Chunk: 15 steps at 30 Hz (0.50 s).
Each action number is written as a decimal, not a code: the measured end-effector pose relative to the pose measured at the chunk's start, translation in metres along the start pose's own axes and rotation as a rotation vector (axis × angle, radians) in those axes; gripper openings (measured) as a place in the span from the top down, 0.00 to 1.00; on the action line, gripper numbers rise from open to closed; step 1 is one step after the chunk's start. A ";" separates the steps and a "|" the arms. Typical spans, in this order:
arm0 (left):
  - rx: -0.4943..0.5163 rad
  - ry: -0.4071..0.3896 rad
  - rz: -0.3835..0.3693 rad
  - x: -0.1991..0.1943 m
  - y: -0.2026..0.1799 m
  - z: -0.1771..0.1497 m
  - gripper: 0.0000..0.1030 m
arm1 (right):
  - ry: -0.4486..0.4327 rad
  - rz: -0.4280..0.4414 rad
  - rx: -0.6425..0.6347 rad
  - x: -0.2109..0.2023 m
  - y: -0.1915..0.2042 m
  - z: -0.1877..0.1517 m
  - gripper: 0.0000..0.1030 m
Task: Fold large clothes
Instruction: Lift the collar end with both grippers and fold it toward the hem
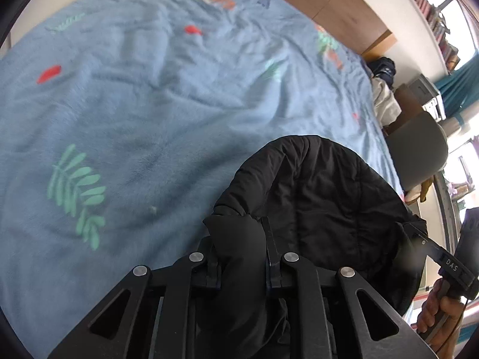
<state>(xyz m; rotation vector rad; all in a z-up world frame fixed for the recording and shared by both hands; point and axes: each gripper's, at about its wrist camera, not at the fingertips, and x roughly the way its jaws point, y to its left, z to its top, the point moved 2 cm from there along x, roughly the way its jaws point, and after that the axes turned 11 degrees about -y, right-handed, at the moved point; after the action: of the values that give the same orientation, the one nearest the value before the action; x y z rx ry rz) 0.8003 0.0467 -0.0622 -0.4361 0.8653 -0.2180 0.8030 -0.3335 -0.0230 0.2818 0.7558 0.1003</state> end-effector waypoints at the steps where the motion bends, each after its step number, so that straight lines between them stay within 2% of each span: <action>1: 0.013 -0.011 0.001 -0.007 -0.005 0.000 0.82 | -0.004 0.000 -0.015 -0.010 0.005 0.001 0.87; 8: 0.072 -0.096 -0.037 -0.073 -0.036 -0.013 0.83 | -0.043 -0.002 -0.070 -0.080 0.033 -0.008 0.87; 15: 0.113 -0.135 -0.083 -0.136 -0.054 -0.042 0.83 | -0.073 -0.010 -0.124 -0.159 0.055 -0.034 0.88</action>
<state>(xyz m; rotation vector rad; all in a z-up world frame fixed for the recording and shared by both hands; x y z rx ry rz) 0.6811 0.0353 0.0317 -0.3768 0.6996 -0.3087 0.6648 -0.3035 0.0741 0.1628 0.6753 0.1268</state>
